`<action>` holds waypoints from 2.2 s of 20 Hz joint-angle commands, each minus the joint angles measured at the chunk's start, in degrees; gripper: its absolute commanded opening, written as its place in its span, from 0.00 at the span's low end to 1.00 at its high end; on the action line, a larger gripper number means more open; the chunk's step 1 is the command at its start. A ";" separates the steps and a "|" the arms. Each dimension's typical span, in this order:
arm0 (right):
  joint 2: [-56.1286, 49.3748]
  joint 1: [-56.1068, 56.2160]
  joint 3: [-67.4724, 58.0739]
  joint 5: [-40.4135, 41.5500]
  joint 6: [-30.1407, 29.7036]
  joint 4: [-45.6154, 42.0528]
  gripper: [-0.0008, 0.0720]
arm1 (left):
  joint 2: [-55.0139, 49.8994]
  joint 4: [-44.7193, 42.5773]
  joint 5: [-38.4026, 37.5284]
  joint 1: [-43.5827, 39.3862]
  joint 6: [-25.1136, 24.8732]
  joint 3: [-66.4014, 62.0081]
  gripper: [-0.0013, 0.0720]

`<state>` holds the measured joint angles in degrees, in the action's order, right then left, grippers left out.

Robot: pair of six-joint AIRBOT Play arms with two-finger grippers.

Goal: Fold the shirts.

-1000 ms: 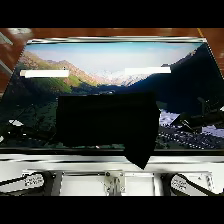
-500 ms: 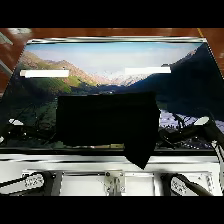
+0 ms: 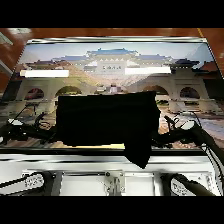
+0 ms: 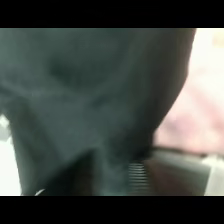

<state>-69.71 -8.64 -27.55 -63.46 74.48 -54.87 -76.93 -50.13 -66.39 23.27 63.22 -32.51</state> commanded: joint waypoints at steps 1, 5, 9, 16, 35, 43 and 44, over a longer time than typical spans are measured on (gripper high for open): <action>1.53 1.90 -0.61 -2.34 0.04 -0.17 0.10 | 0.50 0.07 0.66 0.02 -3.26 -0.92 0.07; 10.34 1.92 -8.50 -5.11 -0.72 1.16 0.09 | 5.11 0.24 4.76 -0.09 -3.58 -6.23 0.07; 10.23 1.97 -18.75 2.51 2.86 3.93 0.09 | 6.16 3.48 2.95 -0.57 -3.37 -13.73 0.07; -11.32 1.99 -35.17 9.77 -0.55 12.22 0.09 | -0.79 4.17 9.38 -4.44 0.13 -23.61 0.07; -30.25 -1.68 -54.29 6.56 -1.01 5.99 0.93 | -18.69 6.64 -2.38 -4.72 7.13 -47.52 0.71; -35.10 -6.47 -54.23 -7.76 -0.74 2.27 0.95 | -12.13 6.69 -10.64 -5.62 10.60 -53.22 0.70; -36.48 -6.47 -54.23 -7.67 -1.20 5.53 0.95 | -10.97 6.71 -10.62 -5.70 10.58 -53.22 0.71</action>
<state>-103.15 -14.57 -81.78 -67.57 74.39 -53.89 -90.78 -43.46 -75.09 17.87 72.97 -84.84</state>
